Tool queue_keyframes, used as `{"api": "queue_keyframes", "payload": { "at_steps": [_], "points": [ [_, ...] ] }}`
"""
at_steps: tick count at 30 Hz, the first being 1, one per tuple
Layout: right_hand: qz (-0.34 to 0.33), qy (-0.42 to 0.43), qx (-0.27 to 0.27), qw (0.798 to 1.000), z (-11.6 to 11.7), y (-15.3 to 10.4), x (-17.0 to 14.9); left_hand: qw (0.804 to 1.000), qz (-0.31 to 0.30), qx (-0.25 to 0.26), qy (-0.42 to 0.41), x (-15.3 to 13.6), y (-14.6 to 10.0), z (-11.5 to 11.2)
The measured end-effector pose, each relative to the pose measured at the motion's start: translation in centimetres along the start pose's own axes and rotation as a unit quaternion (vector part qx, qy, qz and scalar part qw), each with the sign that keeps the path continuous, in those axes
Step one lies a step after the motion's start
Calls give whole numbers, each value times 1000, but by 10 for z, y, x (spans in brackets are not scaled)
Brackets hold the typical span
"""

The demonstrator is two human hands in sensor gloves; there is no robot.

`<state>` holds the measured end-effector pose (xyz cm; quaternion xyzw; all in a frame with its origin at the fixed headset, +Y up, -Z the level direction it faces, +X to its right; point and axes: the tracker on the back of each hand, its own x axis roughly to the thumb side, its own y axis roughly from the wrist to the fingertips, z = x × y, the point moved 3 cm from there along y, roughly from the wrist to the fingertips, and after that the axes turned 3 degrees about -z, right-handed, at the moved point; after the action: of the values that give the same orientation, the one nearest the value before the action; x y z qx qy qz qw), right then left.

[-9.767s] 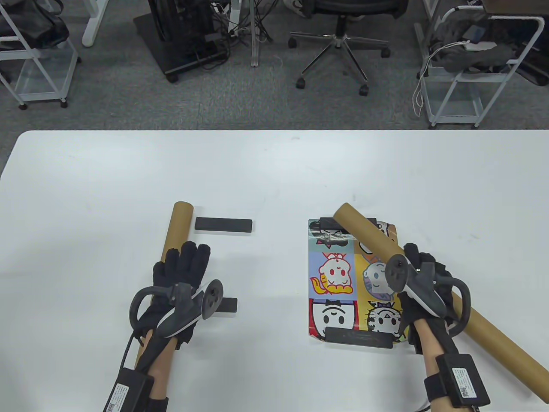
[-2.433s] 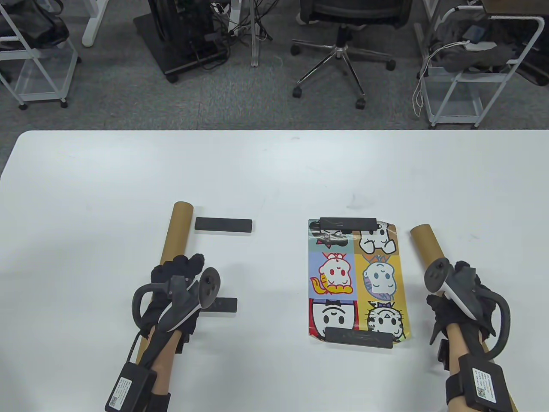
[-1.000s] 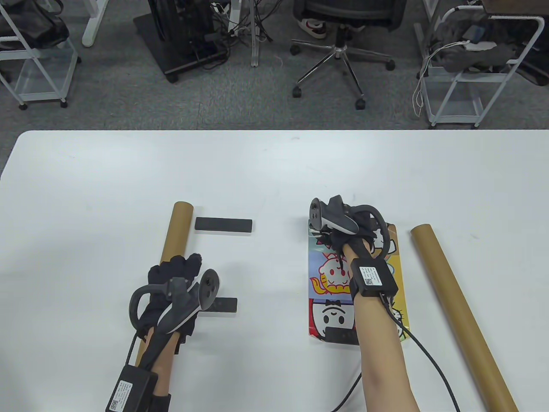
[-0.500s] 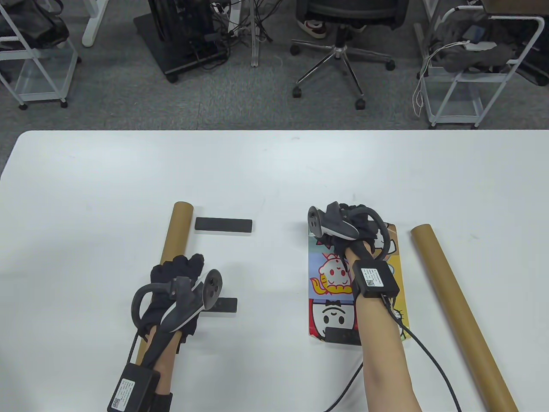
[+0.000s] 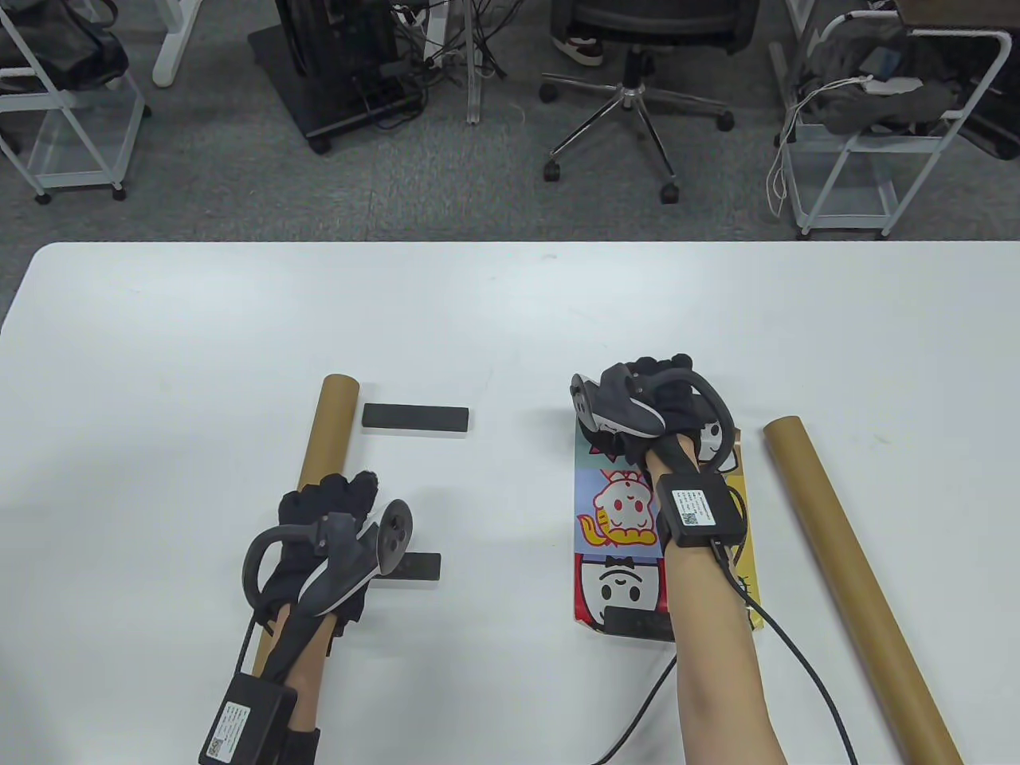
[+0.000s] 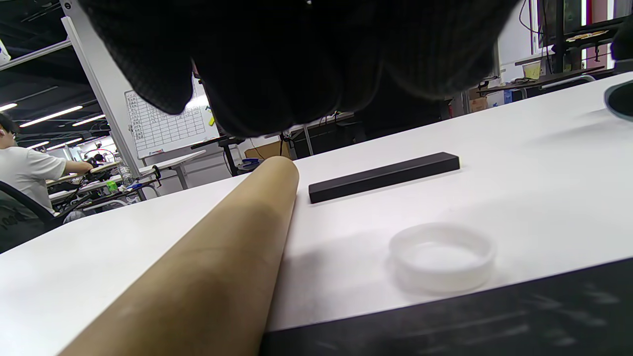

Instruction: Roll up posters and store in mailing tubes

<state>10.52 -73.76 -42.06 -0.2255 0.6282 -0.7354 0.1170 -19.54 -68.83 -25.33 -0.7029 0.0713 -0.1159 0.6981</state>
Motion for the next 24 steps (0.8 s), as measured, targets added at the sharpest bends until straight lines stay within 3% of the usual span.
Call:
{"api": "queue_keyframes", "payload": {
  "at_steps": [15,24],
  "points": [
    [13,-24,23,999,-17,-5,-12,1000,-1,-3,2,1,1,0],
    [-23,-45,57,997,13,-4,11,1000,-1,-4,4,2,0,-1]
  ]
}}
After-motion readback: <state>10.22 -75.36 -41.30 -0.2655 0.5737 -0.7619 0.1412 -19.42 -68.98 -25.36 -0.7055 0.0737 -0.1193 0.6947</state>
